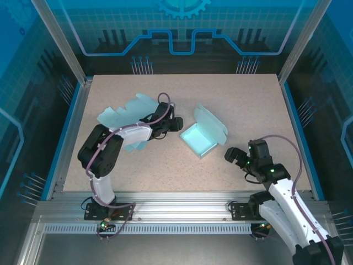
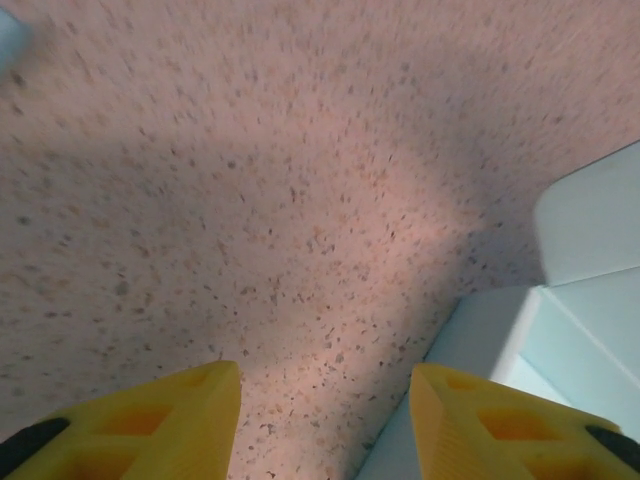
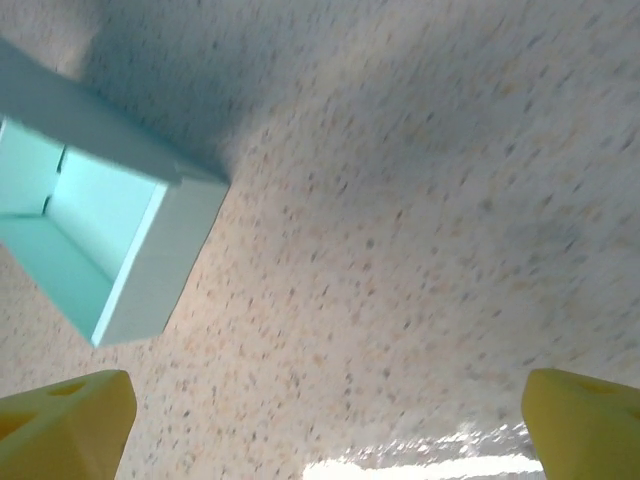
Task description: Fold the paper box
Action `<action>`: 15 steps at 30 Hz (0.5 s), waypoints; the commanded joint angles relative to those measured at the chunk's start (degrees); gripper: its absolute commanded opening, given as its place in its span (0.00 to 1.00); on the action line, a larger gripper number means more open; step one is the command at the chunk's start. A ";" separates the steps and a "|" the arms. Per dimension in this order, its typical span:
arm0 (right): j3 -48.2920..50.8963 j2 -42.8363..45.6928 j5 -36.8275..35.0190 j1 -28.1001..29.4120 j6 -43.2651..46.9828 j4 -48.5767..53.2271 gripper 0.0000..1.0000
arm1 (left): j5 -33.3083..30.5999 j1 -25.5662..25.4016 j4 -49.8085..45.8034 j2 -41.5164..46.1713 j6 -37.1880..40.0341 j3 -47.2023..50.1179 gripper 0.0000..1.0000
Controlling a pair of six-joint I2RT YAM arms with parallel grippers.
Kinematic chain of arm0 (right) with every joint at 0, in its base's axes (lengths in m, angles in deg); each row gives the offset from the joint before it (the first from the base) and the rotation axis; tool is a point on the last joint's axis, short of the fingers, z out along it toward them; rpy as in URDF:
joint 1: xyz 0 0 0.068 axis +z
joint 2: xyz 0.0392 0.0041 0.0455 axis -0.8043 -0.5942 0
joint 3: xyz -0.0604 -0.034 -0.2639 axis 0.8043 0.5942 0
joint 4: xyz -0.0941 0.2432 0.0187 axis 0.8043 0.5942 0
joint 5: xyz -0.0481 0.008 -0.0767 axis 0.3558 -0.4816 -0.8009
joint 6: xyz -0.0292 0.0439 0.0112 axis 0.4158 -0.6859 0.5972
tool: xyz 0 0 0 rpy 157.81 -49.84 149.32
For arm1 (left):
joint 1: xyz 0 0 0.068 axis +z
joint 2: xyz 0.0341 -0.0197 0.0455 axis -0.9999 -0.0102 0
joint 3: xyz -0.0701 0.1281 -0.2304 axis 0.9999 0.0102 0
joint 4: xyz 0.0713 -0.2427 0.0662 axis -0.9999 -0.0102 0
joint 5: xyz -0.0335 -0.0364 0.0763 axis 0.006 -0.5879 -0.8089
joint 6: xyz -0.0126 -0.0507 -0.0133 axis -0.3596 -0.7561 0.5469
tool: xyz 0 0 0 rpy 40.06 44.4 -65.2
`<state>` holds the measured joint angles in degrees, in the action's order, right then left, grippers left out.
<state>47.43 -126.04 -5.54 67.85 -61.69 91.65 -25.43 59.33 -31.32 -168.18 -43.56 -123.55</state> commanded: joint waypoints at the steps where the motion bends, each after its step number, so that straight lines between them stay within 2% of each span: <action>1: 1.60 -0.16 0.91 3.66 -5.37 0.17 1.00 | 5.74 0.26 -0.20 -1.88 -0.81 -1.59 0.46; 8: -0.71 -7.74 -2.22 6.40 -4.93 -1.94 1.00 | 11.75 -0.40 4.05 -1.52 -4.87 3.92 0.42; 15: -6.77 -17.81 -6.71 6.52 -2.78 0.09 1.00 | 13.85 -3.86 9.51 0.92 -10.72 12.01 0.41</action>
<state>44.54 -141.32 -8.73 73.79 -65.49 90.38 -15.37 57.56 -23.21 -169.43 -50.12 -114.78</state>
